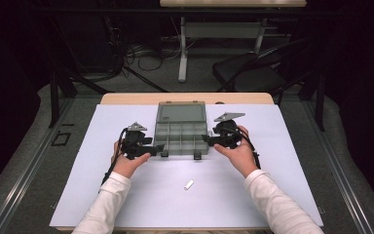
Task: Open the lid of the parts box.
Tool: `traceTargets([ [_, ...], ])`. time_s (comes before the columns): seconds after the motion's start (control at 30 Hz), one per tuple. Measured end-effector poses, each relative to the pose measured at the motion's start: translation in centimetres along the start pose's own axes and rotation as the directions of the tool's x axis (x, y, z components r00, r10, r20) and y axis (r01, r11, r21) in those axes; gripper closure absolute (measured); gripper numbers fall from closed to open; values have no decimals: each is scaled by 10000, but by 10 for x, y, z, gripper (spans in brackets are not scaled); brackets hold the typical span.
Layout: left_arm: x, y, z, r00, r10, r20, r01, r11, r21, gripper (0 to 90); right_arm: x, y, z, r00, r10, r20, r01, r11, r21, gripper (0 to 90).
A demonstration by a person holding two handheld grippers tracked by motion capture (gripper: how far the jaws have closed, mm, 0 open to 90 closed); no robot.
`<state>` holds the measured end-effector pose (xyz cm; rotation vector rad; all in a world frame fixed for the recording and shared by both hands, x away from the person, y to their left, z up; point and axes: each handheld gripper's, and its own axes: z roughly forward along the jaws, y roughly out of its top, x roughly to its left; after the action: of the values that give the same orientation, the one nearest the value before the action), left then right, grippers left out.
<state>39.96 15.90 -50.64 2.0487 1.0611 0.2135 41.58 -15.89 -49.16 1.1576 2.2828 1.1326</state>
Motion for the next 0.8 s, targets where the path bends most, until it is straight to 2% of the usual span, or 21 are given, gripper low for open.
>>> traceTargets([
  [0.17,-5,0,0,9999,-84,142,83,10000,47,284,5,-6,-11,9998,-64,-207,66,9999,104,393],
  [0.23,-7,0,0,9995,-115,301,113,9999,64,276,7,-9,-16,9998,-104,-143,106,9999,115,392],
  [0.3,-10,0,0,9989,-194,438,193,9998,43,267,7,-13,-21,9994,-220,-257,223,9997,98,351],
  [0.37,-12,1,-1,9985,-201,512,202,9998,-24,241,7,-16,-25,9991,-71,-426,72,10000,24,330],
  [0.43,-15,1,-1,9980,-149,612,150,9999,0,210,6,-19,-27,9983,-16,-588,17,10000,10,306],
  [0.53,-19,1,-1,9968,11,797,-9,10000,-27,172,5,-21,-27,9973,-180,-713,192,9997,161,247],
  [0.7,-26,3,-2,9959,324,844,-316,9994,-110,168,7,-28,-26,9942,-211,-1059,227,9997,136,210],
  [0.8,-27,3,-2,9951,417,895,-412,9991,-74,167,7,-29,-27,9940,-268,-1058,278,9996,76,209],
])
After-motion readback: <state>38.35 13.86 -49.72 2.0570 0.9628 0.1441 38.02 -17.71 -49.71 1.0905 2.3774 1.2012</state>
